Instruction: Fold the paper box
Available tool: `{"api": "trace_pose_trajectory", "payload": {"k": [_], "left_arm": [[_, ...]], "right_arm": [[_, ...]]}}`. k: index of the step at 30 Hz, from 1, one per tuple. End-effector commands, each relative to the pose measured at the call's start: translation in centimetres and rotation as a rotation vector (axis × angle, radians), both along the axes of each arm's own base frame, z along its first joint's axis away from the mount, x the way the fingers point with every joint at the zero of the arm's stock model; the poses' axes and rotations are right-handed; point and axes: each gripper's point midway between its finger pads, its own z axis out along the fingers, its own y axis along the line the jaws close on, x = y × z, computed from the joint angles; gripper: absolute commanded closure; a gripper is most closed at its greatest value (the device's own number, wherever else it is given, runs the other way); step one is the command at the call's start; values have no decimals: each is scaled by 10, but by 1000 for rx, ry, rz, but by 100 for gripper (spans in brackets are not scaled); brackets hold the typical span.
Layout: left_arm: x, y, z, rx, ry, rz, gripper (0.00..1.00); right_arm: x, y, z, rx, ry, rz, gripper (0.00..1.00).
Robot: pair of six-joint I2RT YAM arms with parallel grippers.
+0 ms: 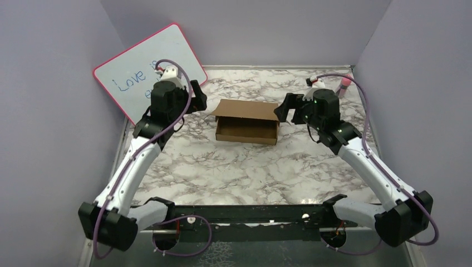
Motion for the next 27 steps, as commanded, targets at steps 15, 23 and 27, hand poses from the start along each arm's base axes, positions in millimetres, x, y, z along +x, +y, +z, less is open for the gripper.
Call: {"api": "trace_pose_trajectory", "payload": {"k": [15, 23, 27], "left_arm": [[41, -52, -101, -96, 315, -286, 18], [23, -54, -143, -142, 395, -276, 32], [19, -54, -158, -150, 418, -269, 35]], "right_arm": [[20, 1, -88, -85, 155, -27, 11], [5, 5, -125, -63, 207, 11, 14], [3, 5, -139, -58, 218, 9, 15]]}}
